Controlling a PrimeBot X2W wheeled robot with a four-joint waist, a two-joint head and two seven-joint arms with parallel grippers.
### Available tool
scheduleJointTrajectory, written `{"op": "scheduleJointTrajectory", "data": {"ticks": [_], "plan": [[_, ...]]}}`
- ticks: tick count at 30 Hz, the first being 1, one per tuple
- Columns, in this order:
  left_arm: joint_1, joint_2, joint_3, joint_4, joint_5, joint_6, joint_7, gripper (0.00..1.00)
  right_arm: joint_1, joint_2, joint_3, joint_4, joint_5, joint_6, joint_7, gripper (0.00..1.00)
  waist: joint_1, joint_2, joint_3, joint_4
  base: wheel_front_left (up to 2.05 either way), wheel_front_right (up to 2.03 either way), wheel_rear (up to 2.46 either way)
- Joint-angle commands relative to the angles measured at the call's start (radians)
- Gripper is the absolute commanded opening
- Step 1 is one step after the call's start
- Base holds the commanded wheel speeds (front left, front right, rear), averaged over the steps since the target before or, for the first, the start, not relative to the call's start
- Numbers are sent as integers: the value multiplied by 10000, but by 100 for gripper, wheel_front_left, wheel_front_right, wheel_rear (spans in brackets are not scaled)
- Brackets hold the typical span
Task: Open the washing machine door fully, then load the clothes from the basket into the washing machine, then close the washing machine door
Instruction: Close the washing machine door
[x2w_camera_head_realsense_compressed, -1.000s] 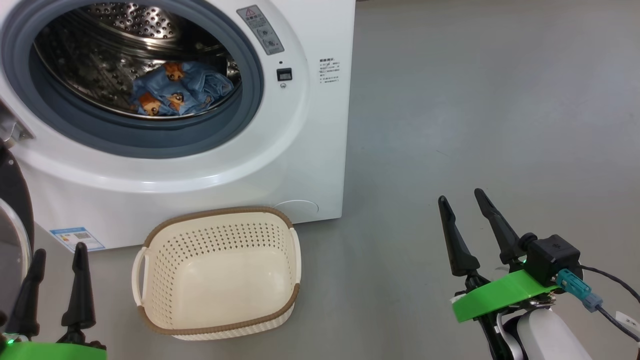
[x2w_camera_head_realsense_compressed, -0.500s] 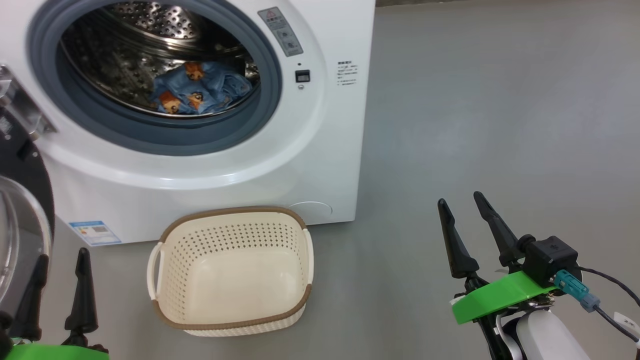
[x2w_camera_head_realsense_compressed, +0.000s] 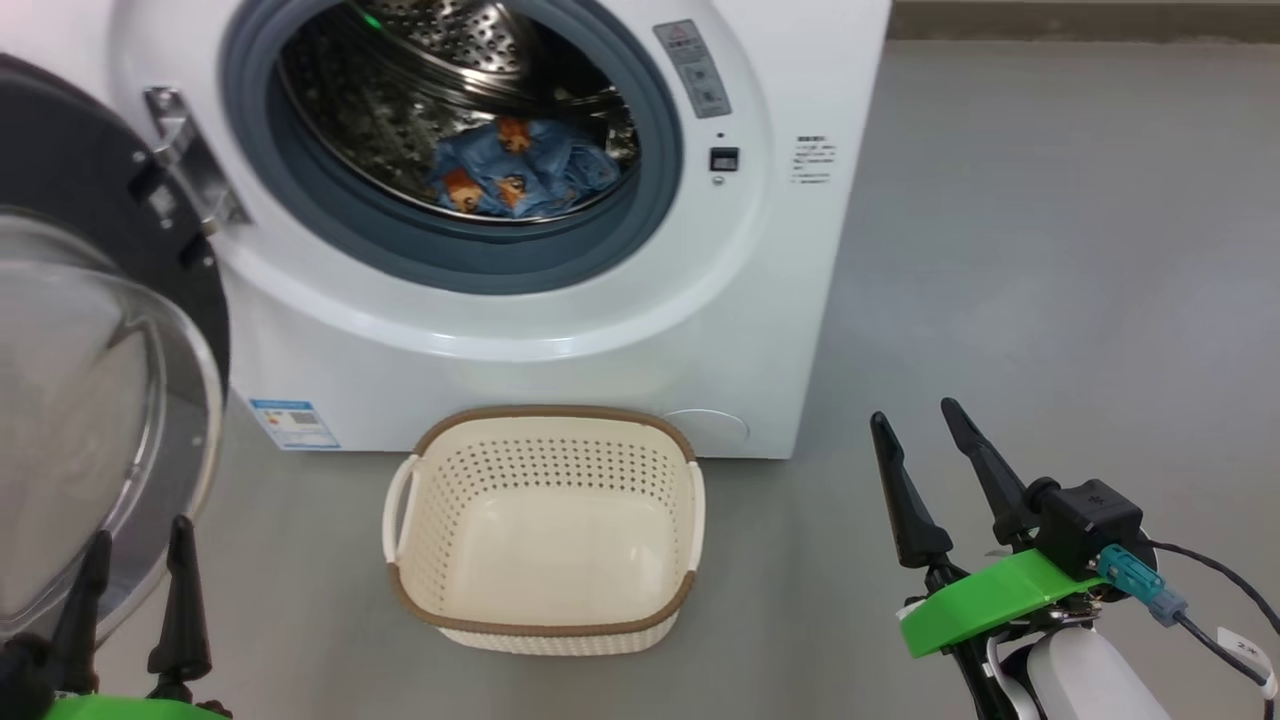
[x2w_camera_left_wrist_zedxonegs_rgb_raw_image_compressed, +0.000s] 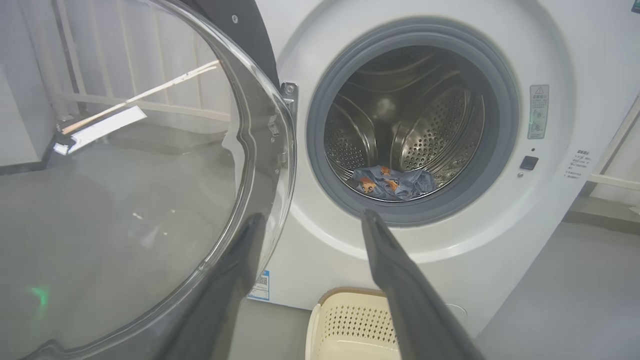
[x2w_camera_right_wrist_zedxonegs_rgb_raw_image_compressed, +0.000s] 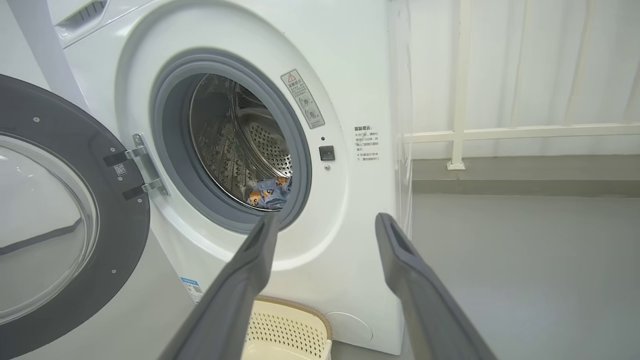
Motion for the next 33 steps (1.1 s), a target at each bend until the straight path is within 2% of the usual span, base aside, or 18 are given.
{"op": "scheduleJointTrajectory", "data": {"ticks": [1,10,21,33], "plan": [[-358,205,397,-134,155,17,-65,100,-229,-47,281,-175,53,56,-80,100,0,0,-143,505,0,0,0],[-367,13,450,90,376,143,-65,100,-286,-47,324,-49,109,56,-80,100,0,0,-306,1566,0,0,0],[-385,-62,387,228,511,228,-65,100,-315,-47,510,80,296,56,-80,100,0,0,-444,2512,0,0,0],[-519,29,308,363,365,134,-64,100,-406,-47,587,175,380,56,-80,100,0,0,-340,3325,0,0,0]]}}
